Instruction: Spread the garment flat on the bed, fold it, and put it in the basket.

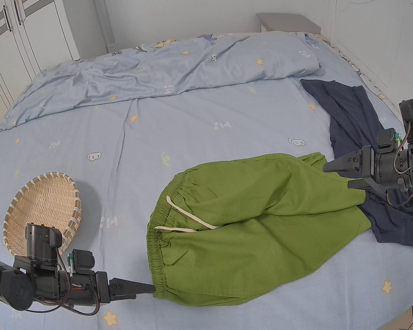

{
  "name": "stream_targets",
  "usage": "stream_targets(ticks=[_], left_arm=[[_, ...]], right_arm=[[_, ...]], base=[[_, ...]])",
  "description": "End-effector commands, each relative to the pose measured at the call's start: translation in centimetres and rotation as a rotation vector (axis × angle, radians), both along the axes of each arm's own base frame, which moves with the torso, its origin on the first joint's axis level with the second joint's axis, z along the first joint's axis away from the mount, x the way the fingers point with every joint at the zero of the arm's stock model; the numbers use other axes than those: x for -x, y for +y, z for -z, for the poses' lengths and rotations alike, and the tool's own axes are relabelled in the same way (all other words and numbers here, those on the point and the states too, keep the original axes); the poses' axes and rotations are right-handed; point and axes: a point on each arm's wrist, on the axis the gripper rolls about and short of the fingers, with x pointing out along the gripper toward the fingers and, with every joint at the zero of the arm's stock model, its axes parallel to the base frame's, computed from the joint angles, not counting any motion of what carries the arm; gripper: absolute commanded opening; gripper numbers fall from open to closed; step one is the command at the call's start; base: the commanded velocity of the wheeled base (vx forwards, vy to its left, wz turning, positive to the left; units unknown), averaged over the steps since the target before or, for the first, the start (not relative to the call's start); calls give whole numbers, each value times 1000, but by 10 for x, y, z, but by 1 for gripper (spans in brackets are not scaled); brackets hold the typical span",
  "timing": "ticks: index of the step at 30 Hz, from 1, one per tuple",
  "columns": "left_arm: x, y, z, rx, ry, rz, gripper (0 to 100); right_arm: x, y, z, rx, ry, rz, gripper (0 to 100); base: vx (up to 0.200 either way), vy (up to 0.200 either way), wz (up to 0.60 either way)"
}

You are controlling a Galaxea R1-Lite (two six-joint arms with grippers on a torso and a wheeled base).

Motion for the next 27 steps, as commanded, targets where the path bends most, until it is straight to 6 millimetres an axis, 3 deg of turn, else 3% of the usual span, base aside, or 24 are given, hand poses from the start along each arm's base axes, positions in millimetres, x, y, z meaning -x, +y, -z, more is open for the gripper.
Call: stream_targets(ticks=[1, 5, 12, 16, 27], left_arm=[[-16, -9, 28, -8, 90, 28, 100], [-24, -17, 47, -15, 115, 52, 100], [-32, -21, 54, -7, 91, 58, 100], [-40, -25, 69, -10, 90, 66, 100], [-50, -32, 60, 89, 59, -15, 100]], right_arm=[[1, 0, 2, 1, 7, 0, 100], [0, 0, 2, 0, 5, -1, 100], [1, 0, 2, 1, 6, -4, 100], [1, 0, 2, 4, 6, -5, 100], [-1, 1, 6, 12, 13, -11, 100]], base=[[0, 0, 0], [0, 0, 0], [0, 0, 0], [0, 0, 0], [0, 0, 0]])
